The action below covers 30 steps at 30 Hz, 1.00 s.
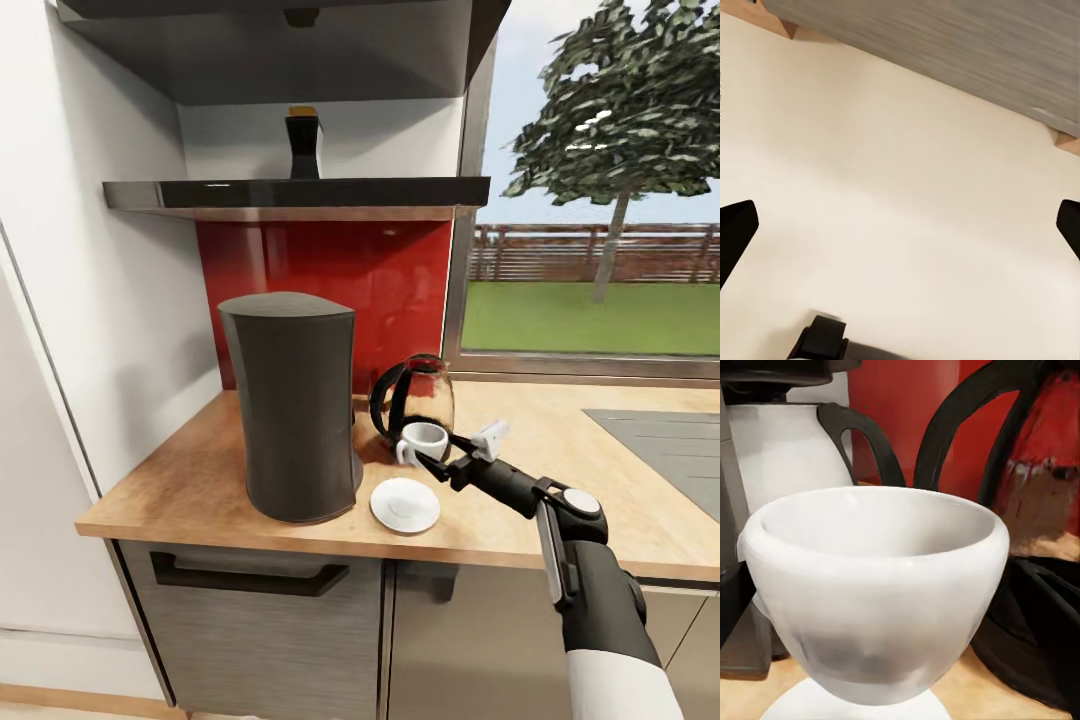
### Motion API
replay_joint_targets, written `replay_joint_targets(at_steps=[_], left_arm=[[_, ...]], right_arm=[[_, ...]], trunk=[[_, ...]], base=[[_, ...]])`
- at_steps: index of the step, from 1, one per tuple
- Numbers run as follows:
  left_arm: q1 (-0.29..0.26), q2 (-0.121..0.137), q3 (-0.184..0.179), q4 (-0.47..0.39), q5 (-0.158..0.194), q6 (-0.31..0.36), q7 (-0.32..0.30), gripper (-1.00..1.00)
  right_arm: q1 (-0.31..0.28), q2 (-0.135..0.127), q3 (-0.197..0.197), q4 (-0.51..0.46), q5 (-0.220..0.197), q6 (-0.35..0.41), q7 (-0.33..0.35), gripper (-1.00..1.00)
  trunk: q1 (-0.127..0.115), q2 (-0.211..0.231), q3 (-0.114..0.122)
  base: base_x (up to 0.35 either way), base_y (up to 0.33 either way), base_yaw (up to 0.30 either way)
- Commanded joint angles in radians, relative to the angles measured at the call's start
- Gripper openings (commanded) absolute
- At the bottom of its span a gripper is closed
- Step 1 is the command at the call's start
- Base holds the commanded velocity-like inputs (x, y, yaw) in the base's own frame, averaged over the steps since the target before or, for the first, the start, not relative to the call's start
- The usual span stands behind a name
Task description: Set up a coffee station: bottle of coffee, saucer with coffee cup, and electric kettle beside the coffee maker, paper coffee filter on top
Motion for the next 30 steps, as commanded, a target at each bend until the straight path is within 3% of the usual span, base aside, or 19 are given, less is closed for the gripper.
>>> replay_joint_targets(at_steps=[1,5,27,30], left_arm=[[-0.001,-0.001,-0.006,0.002,0.003,-0.002,0.001,1.00],[-0.001,-0.001,-0.006,0.002,0.002,-0.002,0.001,1.00],[-0.001,-0.004,-0.006,-0.001,0.002,-0.002,0.001,1.00],[-0.001,-0.004,-0.006,-0.002,0.002,-0.002,0.001,1.00]], right_arm=[[-0.001,0.001,-0.009,0.001,0.000,0.006,0.017,-1.00],[-0.001,0.001,-0.012,0.005,-0.001,-0.006,0.018,-1.00],[0.002,0.007,0.003,0.026,0.007,-0.001,0.007,-1.00],[0.002,0.007,0.004,0.035,0.008,-0.001,0.006,-1.00]], trunk=[[0.000,-0.001,-0.001],[0.011,-0.022,-0.011],[0.011,-0.022,-0.011],[0.023,-0.043,-0.020]], base=[[0.000,0.000,0.000],[0.000,0.000,0.000],[0.000,0.000,0.000],[0.000,0.000,0.000]])
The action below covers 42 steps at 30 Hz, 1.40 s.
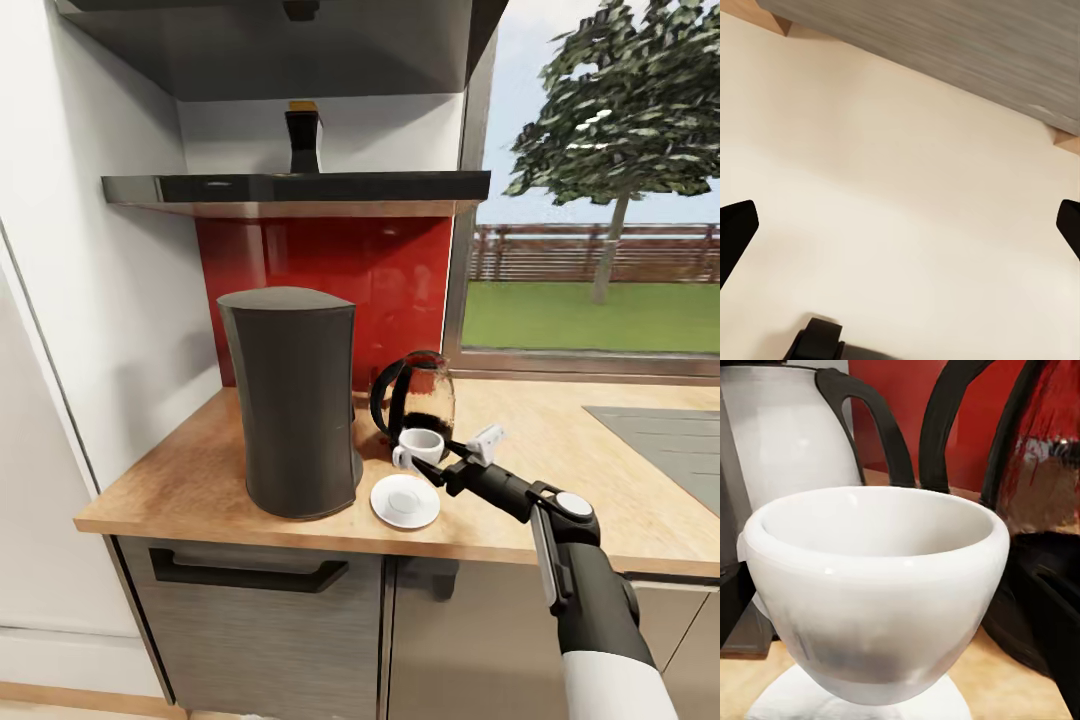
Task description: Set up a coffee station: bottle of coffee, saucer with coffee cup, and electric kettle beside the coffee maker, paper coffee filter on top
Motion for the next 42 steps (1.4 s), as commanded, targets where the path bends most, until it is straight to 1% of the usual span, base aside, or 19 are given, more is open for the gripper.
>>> replay_joint_targets(at_steps=[1,7,9,11,13,21,27,32,34,42], left_arm=[[-0.001,-0.001,-0.006,0.002,0.003,-0.002,0.001,1.00],[-0.001,-0.001,-0.006,0.001,0.003,-0.002,0.001,1.00],[-0.001,-0.001,-0.006,0.001,0.003,-0.002,0.001,1.00],[-0.001,-0.001,-0.006,0.001,0.003,-0.002,0.001,1.00],[-0.001,-0.002,-0.006,0.001,0.003,-0.002,0.001,1.00],[-0.001,-0.002,-0.006,0.001,0.003,-0.002,0.001,1.00],[-0.001,-0.003,-0.006,0.000,0.003,-0.002,0.001,1.00],[-0.001,-0.003,-0.006,0.001,0.003,-0.002,0.001,1.00],[-0.001,-0.003,-0.006,0.001,0.003,-0.002,0.001,1.00],[-0.001,-0.003,-0.006,0.001,0.003,-0.002,0.001,1.00]], right_arm=[[-0.001,0.001,-0.003,0.006,0.000,0.013,0.015,-1.00],[-0.001,0.000,-0.002,0.023,0.002,0.014,0.016,-1.00],[-0.001,0.000,0.016,0.028,0.002,0.016,0.016,-1.00],[-0.001,0.000,0.047,0.035,0.002,0.016,0.014,-1.00],[-0.001,0.000,0.061,0.038,0.003,0.016,0.014,-1.00],[-0.001,0.001,0.070,0.050,0.002,0.016,0.012,-1.00],[-0.001,0.002,0.088,0.052,0.002,0.017,0.012,-1.00],[-0.001,0.001,0.090,0.051,0.002,0.017,0.012,-1.00],[-0.001,0.001,0.090,0.052,0.002,0.017,0.012,-1.00],[-0.001,0.000,0.088,0.053,0.003,0.017,0.012,-1.00]], trunk=[[0.004,-0.008,-0.004],[0.027,-0.050,-0.023],[0.035,-0.064,-0.029],[0.042,-0.078,-0.036],[0.050,-0.092,-0.042],[0.081,-0.148,-0.067],[0.081,-0.148,-0.067],[0.081,-0.148,-0.067],[0.088,-0.162,-0.073],[0.088,-0.162,-0.073]], base=[[0.000,0.000,0.000],[0.000,0.000,0.000],[0.000,0.000,0.000],[0.000,0.000,0.000],[0.000,0.000,0.000],[0.000,0.000,0.000],[0.000,0.000,0.000],[0.000,0.000,0.000],[0.000,0.000,0.000],[0.000,0.000,0.000]])
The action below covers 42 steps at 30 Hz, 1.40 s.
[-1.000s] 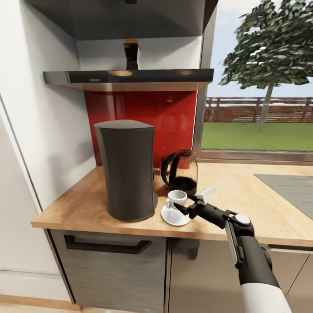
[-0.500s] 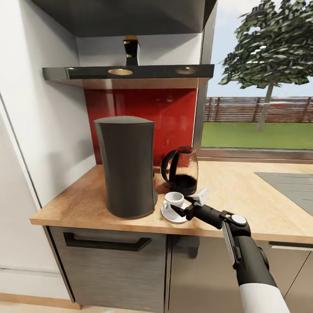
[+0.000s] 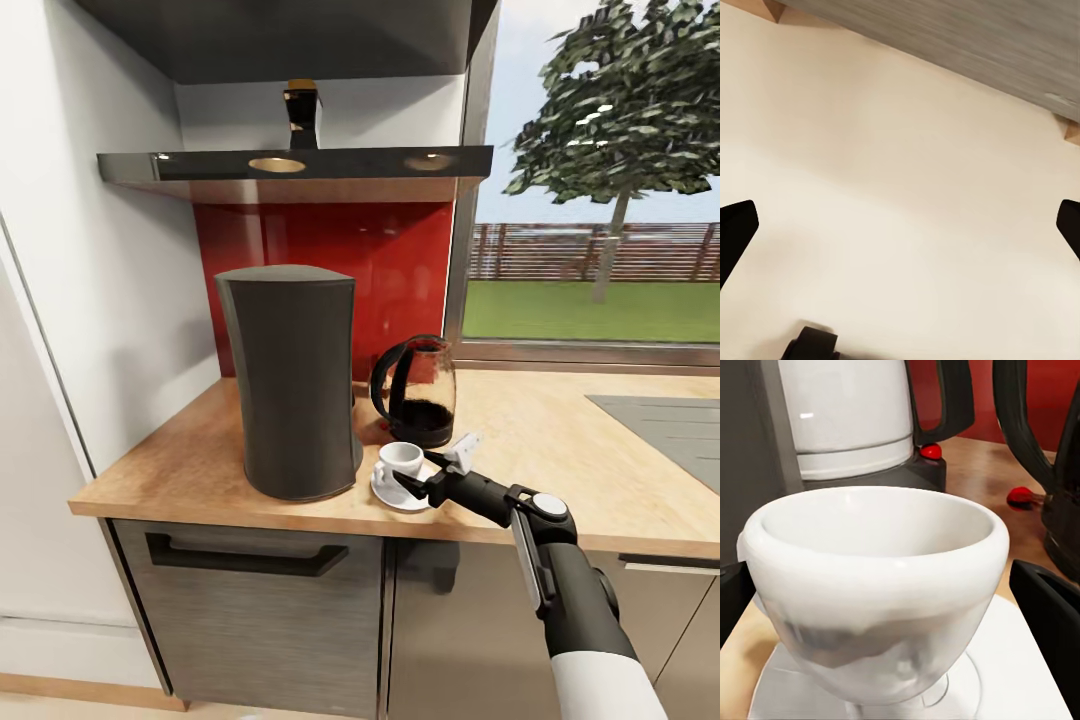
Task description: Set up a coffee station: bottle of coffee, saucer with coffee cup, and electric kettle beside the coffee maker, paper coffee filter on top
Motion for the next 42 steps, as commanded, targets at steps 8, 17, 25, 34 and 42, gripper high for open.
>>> replay_joint_targets(at_steps=[8,17,25,34,42], left_arm=[[-0.001,-0.001,-0.006,0.003,0.003,-0.002,0.001,1.00],[-0.001,-0.001,-0.006,0.002,0.003,-0.002,0.001,1.00],[-0.001,-0.001,-0.006,0.002,0.003,-0.002,0.001,1.00],[-0.001,-0.001,-0.006,0.002,0.003,-0.002,0.000,1.00],[-0.001,-0.001,-0.006,0.002,0.003,-0.001,0.000,1.00]], right_arm=[[-0.001,-0.001,-0.007,0.001,0.000,0.011,0.015,-1.00],[-0.001,-0.002,-0.007,0.001,0.000,0.011,0.015,-1.00],[-0.001,-0.002,-0.008,0.002,0.000,0.012,0.015,1.00],[-0.001,-0.001,-0.009,0.004,0.000,0.013,0.015,1.00],[-0.001,-0.001,-0.008,0.003,0.000,0.013,0.015,1.00]], trunk=[[0.004,-0.008,-0.004],[0.004,-0.008,-0.004],[0.004,-0.008,-0.004],[0.004,-0.008,-0.004],[0.004,-0.008,-0.004]], base=[[0.000,0.000,0.000],[0.000,0.000,0.000],[0.000,0.000,0.000],[0.000,0.000,0.000],[0.000,0.000,0.000]])
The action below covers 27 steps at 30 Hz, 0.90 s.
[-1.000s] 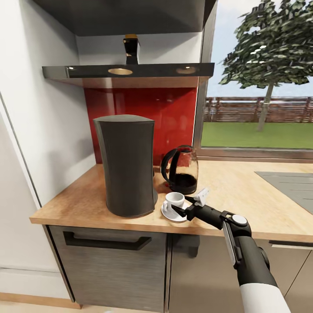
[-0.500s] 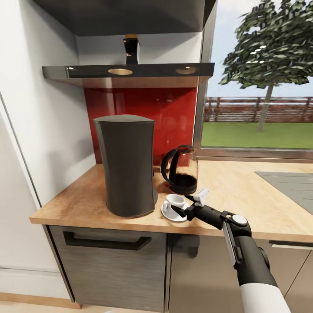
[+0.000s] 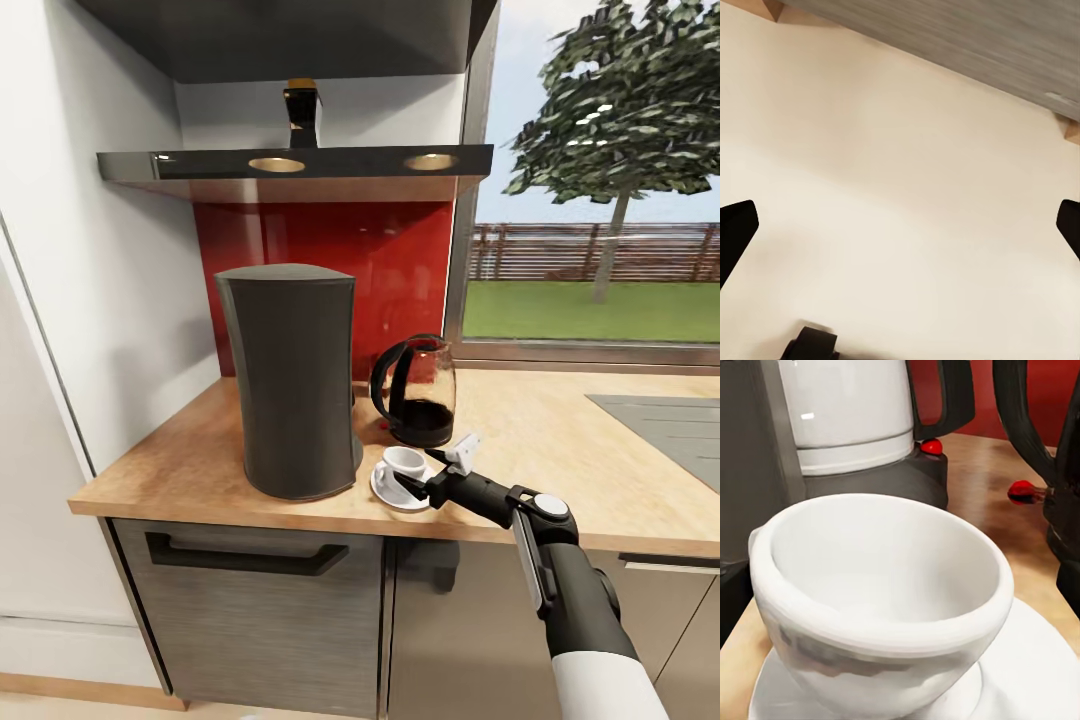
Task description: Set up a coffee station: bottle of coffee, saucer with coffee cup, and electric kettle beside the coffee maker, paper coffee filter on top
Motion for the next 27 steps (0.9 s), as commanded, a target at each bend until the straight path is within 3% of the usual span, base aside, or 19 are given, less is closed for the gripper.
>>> replay_joint_targets(at_steps=[1,10,25,27], left_arm=[[-0.001,-0.001,-0.006,0.002,0.003,-0.002,0.001,1.00],[-0.001,-0.001,-0.006,0.001,0.003,-0.002,0.001,1.00],[-0.001,-0.001,-0.006,0.001,0.003,-0.003,0.001,1.00],[-0.001,-0.001,-0.006,0.001,0.003,-0.003,0.001,1.00]], right_arm=[[-0.001,0.001,-0.003,-0.001,0.005,0.007,0.007,1.00],[0.001,-0.006,-0.005,-0.003,0.005,0.005,0.019,1.00],[0.078,-0.009,-0.012,-0.080,0.005,0.005,0.085,1.00],[0.082,-0.014,-0.031,-0.093,0.005,0.005,0.099,1.00]], trunk=[[0.000,-0.001,-0.001],[0.000,-0.001,-0.001],[0.000,-0.001,-0.001],[0.000,-0.001,-0.001]], base=[[0.000,0.000,0.000],[0.000,0.000,0.000],[0.000,0.000,0.000],[0.000,0.000,0.000]])
